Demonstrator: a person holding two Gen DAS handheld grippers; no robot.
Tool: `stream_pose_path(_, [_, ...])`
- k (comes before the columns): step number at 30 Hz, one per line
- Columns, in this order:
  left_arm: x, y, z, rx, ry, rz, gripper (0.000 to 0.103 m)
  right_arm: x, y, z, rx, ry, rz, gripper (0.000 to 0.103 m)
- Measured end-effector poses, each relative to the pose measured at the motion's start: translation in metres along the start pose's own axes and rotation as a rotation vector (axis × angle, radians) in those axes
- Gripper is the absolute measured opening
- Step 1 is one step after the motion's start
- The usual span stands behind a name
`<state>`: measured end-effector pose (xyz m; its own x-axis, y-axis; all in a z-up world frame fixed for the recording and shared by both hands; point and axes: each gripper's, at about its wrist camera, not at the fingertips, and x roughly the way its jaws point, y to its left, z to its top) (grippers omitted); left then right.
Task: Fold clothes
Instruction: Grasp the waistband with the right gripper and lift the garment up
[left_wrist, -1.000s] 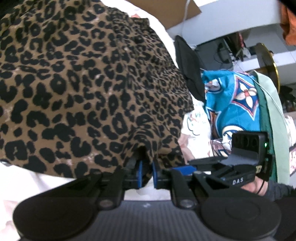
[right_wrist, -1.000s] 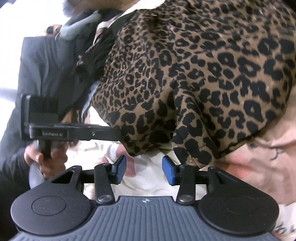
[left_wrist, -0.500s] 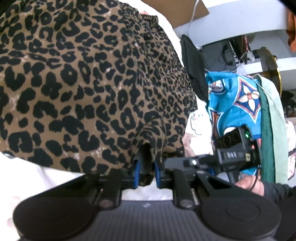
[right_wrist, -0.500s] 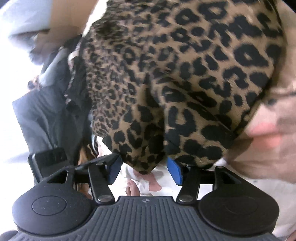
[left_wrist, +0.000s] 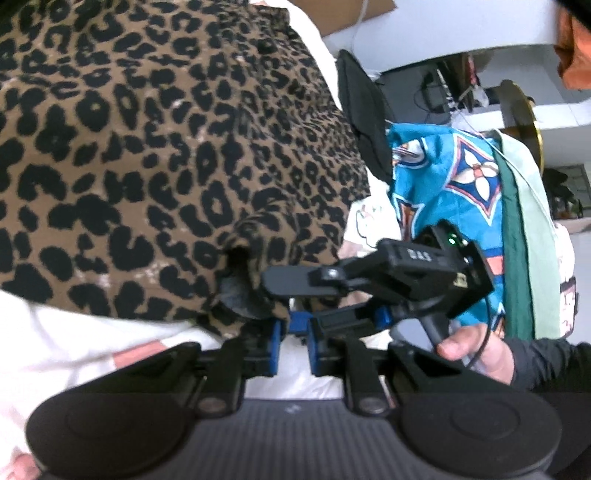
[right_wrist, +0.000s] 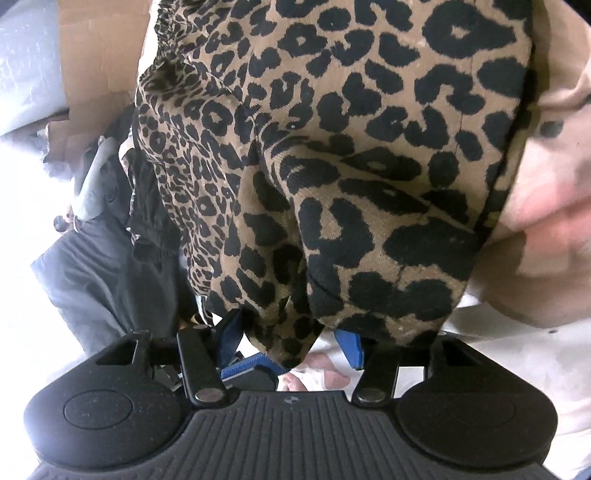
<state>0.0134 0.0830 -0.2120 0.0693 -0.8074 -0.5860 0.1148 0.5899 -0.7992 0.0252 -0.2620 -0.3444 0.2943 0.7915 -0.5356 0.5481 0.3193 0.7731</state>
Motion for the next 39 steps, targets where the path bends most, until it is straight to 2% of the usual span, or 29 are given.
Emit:
stream_pose_path(7, [0.007,-0.016,-0.003,0.080,0.011,0.011,0.014,-0.004,0.006,0.003,-0.007,-0.015,0.017,0.060])
stream_pose_path(10, [0.009,-0.020,-0.003,0.089,0.007,0.012,0.015,-0.004,0.006,0.002,-0.018,-0.008,0.008,0.041])
stream_pose_path(12, [0.006,-0.022,-0.003,0.100,0.012,0.016,0.015,-0.003,0.005,0.001,-0.029,0.004,0.000,0.021])
stream_pose_path(15, [-0.009,-0.023,-0.002,0.113,0.001,0.020,0.015,-0.006,0.008,0.000,-0.067,0.005,-0.005,0.010])
stream_pose_path(18, [-0.034,-0.018,0.000,0.110,-0.048,0.043,0.015,-0.013,0.011,0.000,-0.094,-0.004,0.001,0.009])
stream_pose_path(26, [-0.110,0.026,0.011,0.005,-0.256,0.264,0.016,-0.021,0.016,0.002,-0.131,-0.016,0.013,0.009])
stream_pose_path(34, [-0.149,0.052,0.013,-0.022,-0.387,0.532,0.035,-0.026,0.019,0.004,-0.152,-0.021,0.022,0.009])
stream_pose_path(39, [-0.158,0.071,0.007,-0.064,-0.435,0.644,0.043,-0.028,0.020,0.005,-0.156,-0.020,0.026,0.009])
